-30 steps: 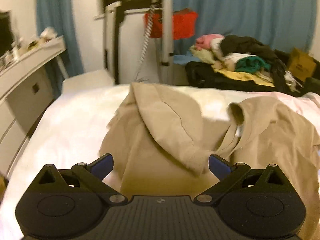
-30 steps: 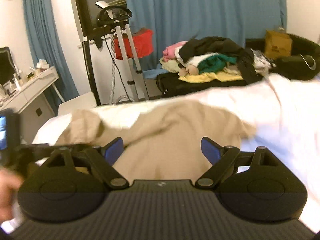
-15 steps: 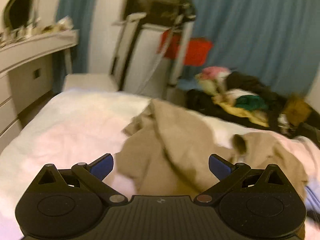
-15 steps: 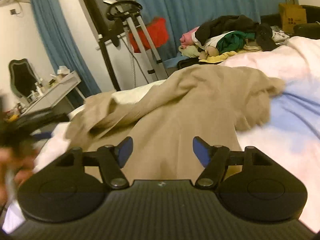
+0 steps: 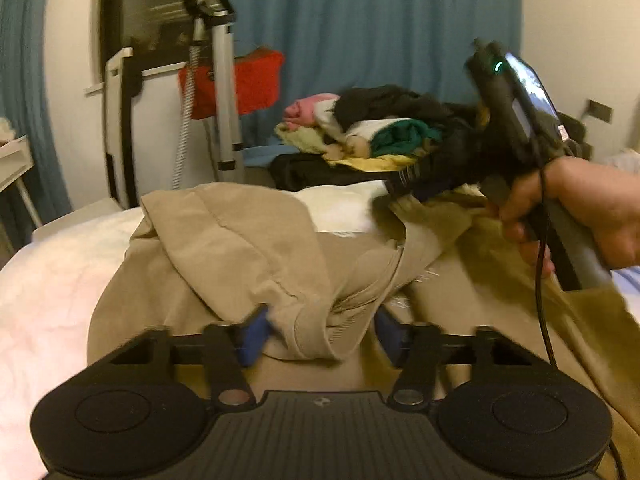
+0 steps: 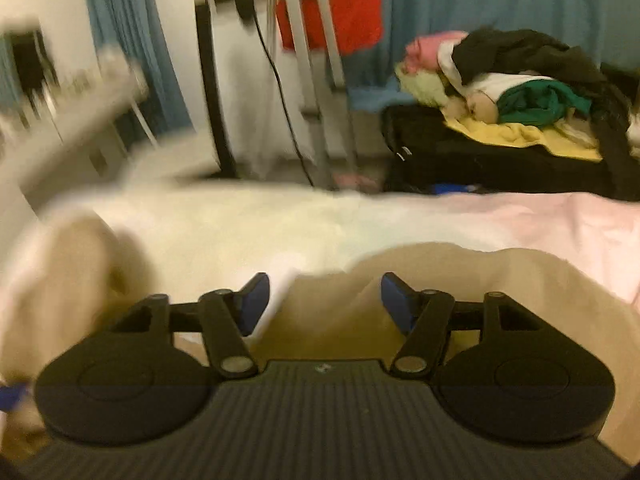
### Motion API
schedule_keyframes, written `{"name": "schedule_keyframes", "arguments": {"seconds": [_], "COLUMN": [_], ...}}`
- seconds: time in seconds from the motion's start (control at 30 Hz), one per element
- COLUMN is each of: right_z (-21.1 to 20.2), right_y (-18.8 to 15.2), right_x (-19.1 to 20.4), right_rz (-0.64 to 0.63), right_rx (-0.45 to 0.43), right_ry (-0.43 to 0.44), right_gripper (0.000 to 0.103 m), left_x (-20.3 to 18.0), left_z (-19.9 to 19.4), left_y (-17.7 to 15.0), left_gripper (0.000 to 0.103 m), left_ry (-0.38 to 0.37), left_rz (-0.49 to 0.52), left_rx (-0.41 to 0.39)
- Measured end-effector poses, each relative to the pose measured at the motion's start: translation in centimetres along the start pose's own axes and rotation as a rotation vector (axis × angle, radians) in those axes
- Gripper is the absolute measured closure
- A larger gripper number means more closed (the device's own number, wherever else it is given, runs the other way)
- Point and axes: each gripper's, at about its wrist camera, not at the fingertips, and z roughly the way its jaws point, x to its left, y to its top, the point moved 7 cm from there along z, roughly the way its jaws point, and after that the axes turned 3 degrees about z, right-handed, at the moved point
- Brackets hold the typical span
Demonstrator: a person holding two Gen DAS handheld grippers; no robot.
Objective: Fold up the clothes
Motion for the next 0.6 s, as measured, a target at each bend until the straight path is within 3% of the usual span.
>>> {"name": "schedule_keyframes", "arguments": {"seconds": [0.07,0.1,0.13,0.37,0.47,0.6], "right_z": [1.0,0.5,-0.2,-6.6,-8.1,-4.1], "right_y": [-0.7,-0.7,-0.7,2.9,5.0,5.7], "right_x": [0.1,0.0,-0.1,-2.4,-3.8,-5.4], "right_rz": [-0.054,-0.048,-0.038,0.033,0.057,0.097], "right_rx": [0.036,0.014,-0.012,-0.276,-0.379,-0.352], "right_ry": [-0.055,-0.072,-0.087,-0.198,-0.248,-0.267], "right_gripper": [0.075,0.090,0.092,0.094,0.094,0.094], "left_x": [0.5,0.9,1.2,2.4,3.7,4.9], "left_z": [0.7,0.9,0.8,2.1,5.6,11.7], "left_y": [0.3,0.6,1.1,8.4,12.4,14.5], "left_gripper": [0.082,0.084,0.086,0.088,0.087,0.087], "left_ry": [0.024,0.032,0.039,0.098,0.147,0.215], "left_rz": [-0.028,-0.046,-0.073,-0.134,-0.200,-0.233], "left_rx": [-0.017,-0.031,-0.052,-0.183,-0.161,-0.077]}}
